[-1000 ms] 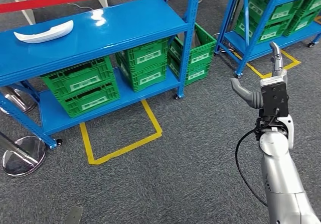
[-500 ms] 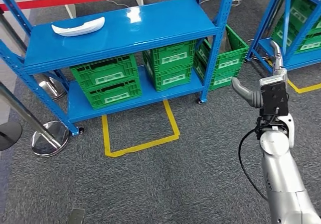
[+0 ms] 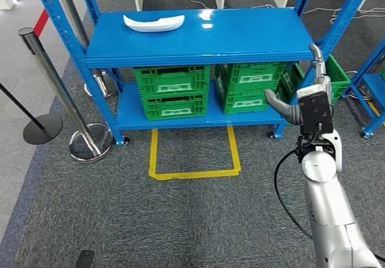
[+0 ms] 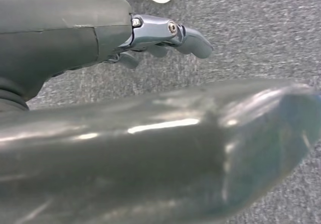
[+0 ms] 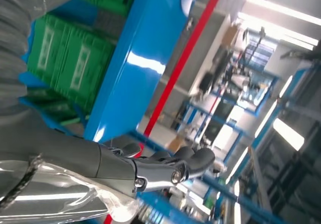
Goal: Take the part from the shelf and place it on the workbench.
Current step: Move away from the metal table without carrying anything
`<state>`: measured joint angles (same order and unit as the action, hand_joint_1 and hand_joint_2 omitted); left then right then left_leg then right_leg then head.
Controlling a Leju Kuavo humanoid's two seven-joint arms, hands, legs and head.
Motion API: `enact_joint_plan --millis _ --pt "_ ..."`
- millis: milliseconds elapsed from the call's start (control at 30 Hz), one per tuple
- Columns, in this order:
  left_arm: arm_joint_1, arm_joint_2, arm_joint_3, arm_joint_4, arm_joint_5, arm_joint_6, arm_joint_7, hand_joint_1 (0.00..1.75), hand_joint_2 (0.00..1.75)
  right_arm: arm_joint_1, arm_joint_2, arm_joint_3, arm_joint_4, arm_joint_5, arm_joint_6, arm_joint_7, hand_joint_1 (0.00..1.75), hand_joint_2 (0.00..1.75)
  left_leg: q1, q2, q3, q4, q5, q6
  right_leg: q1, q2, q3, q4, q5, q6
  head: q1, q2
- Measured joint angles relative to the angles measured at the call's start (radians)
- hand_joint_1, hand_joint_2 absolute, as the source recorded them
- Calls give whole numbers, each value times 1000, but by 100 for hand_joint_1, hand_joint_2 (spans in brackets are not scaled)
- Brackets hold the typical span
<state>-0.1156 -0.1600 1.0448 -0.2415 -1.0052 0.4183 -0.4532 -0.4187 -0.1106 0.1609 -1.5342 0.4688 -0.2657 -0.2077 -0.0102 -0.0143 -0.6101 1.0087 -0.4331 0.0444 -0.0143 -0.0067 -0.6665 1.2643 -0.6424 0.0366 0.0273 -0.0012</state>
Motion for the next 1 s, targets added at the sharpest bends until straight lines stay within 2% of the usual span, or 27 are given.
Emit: enact_joint_plan --millis 33,67,100,133,167,200,233,267,333,367,400,467,500,533,567,600,667,700,733,767,833,867,900,933,967,1000 --pt "1 -1 0 0 0 0 0 0 0 2 0 1 3 0 0 1 0 175 0 -15 0 1 0 0 0 4 -26 38 -2 1 0 0" --pt "2 -1 0 0 0 0 0 0 0 2 0 1 6 0 0 1 0 175 1 -31 1 2 -1 0 0 5 -36 37 17 2 0 0" --pt "3 -2 0 0 0 0 0 0 0 2 0 2 7 0 0 0 0 175 2 -46 2 3 -2 -2 -1 8 -25 -4 54 2 0 0" --pt "3 -2 0 0 0 0 0 0 0 1 0 2 9 0 0 0 0 175 4 -60 3 6 -4 -5 -4 20 0 -71 98 3 0 0" --pt "2 -1 1 0 0 0 0 0 0 0 0 2 10 0 0 0 0 175 4 -74 1 10 -7 -10 -8 44 26 -136 130 4 0 0" --pt "2 -1 1 0 0 0 0 0 0 0 0 3 10 0 0 0 0 175 5 -87 -3 16 -9 -15 -11 65 51 -189 147 3 0 0" --pt "1 -1 1 0 -1 0 0 0 0 0 0 3 12 0 0 0 0 175 6 -98 -8 20 -9 -21 -14 82 66 -220 152 2 -1 0" --pt "2 -1 1 0 -2 0 0 0 0 1 0 3 14 0 -1 0 0 175 6 -109 -14 22 -7 -26 -14 88 72 -228 146 -1 -1 0" --pt "5 0 1 0 -3 2 0 0 0 2 0 3 17 -2 -2 0 0 175 9 -122 -22 27 -7 -35 -14 68 77 -232 145 -10 -1 0" --pt "6 0 1 0 -3 4 0 0 0 2 0 3 17 -5 -2 -1 0 175 7 -106 -27 42 -15 -42 -15 55 80 -232 145 -15 -4 0" --pt "6 -1 1 0 -4 5 1 0 0 2 0 2 17 -7 -3 -3 0 175 6 -79 -40 74 -33 -48 -16 42 83 -233 144 -21 -7 0" --pt "2 -3 1 0 -5 6 1 0 0 3 0 -3 17 -11 -3 -6 0 175 6 -16 -91 192 -92 -58 -13 14 89 -234 139 -32 -14 0" --pt "1 -4 1 0 -5 7 2 0 0 4 0 -5 17 -12 -3 -6 0 175 9 -2 -120 255 -118 -59 -12 0 91 -234 137 -35 -15 0" --pt "2 -4 1 0 -6 7 2 0 0 5 0 -7 17 -13 -3 -7 0 175 11 4 -142 299 -131 -59 -10 -13 93 -234 134 -36 -15 0" --pt "2 -5 1 0 -6 7 3 0 0 6 0 -8 17 -14 -3 -7 0 175 12 6 -147 308 -124 -58 -9 -26 96 -234 132 -36 -16 0" --pt "3 -5 1 0 -6 7 3 0 0 7 0 -8 17 -15 -3 -7 0 131 12 9 -134 280 -99 -54 -8 -39 100 -234 129 -36 -16 0" --pt "3 -4 1 0 -6 9 4 0 0 7 0 -8 17 -16 -3 -8 0 44 6 29 -72 152 -31 -40 -6 -60 112 -235 121 -34 -15 0" --pt "2 -3 1 0 -6 10 4 0 0 7 0 -10 17 -17 -3 -8 0 0 1 42 -42 92 -11 -32 -3 -69 115 -235 117 -31 -15 0" --pt "2 -3 1 0 -6 11 4 0 0 7 -1 -11 18 -20 0 -4 0 0 -4 53 -24 53 -3 -25 -1 -77 117 -236 114 -27 -15 0" --pt "3 -2 1 0 -6 11 4 0 44 7 -2 -13 18 -26 5 2 0 44 -8 58 -16 35 -7 -20 0 -84 117 -238 113 -23 -14 0" --pt "7 -2 1 0 -6 12 5 0 131 6 -2 -14 21 -41 18 23 0 131 -7 50 -13 21 -9 -16 2 -93 116 -243 111 -13 -14 0" --pt "8 -3 1 0 -6 12 5 0 175 5 -3 -15 23 -46 23 34 0 175 -4 45 -9 13 -8 -13 2 -82 114 -238 105 -9 -14 0" --pt "7 -4 1 0 -6 12 5 0 175 3 -4 -17 26 -50 25 44 0 175 0 42 -5 5 -5 -9 1 -63 104 -218 91 -5 -13 0" --pt "5 -4 1 0 -5 12 5 0 175 1 -5 -20 32 -50 24 53 0 175 4 38 0 -1 -3 -6 0 -38 82 -175 69 -3 -11 0" --pt "2 -5 1 0 -4 13 5 0 175 1 -7 -24 39 -51 23 61 0 175 4 34 1 -2 -4 -3 0 -15 50 -114 42 -1 -10 0" --pt "0 -5 1 0 -4 13 5 0 175 3 -9 -27 47 -50 21 67 0 175 4 30 1 -2 -5 -1 0 -2 12 -44 18 1 -9 0"
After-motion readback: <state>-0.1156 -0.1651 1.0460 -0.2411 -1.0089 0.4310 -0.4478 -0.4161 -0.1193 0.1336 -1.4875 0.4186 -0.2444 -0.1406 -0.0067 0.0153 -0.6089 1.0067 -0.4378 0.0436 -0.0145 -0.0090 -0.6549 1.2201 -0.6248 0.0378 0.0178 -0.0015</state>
